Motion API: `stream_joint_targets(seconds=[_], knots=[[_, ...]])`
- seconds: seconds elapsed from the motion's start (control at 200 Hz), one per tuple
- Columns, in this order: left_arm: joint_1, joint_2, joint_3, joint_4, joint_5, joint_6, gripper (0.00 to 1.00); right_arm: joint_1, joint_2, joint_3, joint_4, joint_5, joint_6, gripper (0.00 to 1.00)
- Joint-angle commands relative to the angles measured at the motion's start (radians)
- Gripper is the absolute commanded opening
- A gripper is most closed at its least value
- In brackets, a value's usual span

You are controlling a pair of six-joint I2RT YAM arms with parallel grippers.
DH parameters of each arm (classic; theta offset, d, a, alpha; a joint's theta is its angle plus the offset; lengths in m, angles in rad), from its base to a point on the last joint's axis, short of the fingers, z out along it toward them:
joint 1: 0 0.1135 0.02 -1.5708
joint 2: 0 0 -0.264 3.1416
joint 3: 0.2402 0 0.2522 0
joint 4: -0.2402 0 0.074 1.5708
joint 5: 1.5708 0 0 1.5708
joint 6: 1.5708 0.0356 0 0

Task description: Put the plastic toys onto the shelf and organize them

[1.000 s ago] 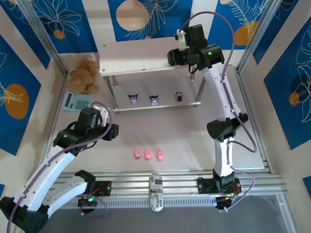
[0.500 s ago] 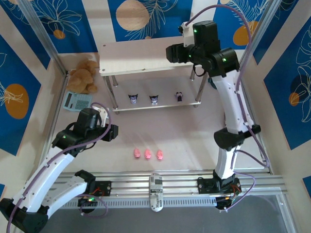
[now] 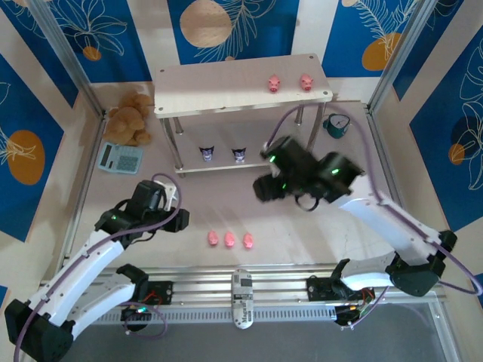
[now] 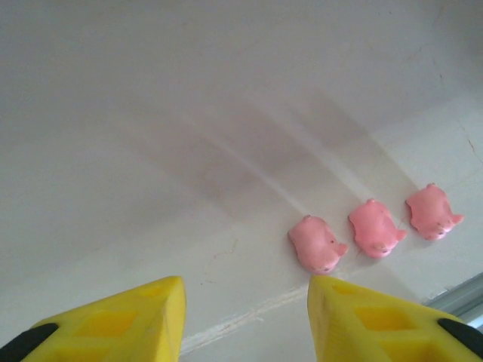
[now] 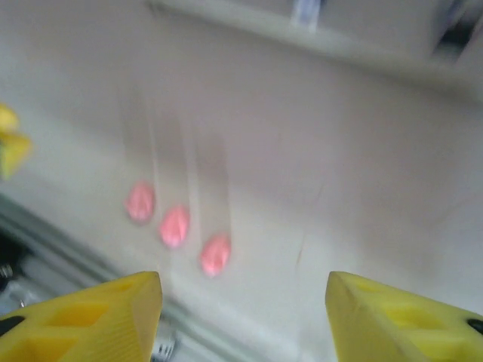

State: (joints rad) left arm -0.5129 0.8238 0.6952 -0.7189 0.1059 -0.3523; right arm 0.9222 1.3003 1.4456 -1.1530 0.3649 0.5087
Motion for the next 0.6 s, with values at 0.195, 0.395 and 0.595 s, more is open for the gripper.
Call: stream_joint_targets(seconds=[0.195, 0.395, 0.595], knots=[[-0.122, 0.014, -0.061, 0.073, -0.039, -0.131, 0.47, 0.158, 0.193, -0.235, 0.093, -0.147, 0.335, 0.56], [-0.125, -0.011, -0.093, 0.085, -0.057, -0.155, 0.47, 0.163, 0.320, -0.255, 0.194, -0.216, 0.344, 0.59], [-0.125, -0.038, -0.109, 0.077, -0.070, -0.159, 0.47, 0.146, 0.408, -0.254, 0.222, -0.231, 0.335, 0.57]])
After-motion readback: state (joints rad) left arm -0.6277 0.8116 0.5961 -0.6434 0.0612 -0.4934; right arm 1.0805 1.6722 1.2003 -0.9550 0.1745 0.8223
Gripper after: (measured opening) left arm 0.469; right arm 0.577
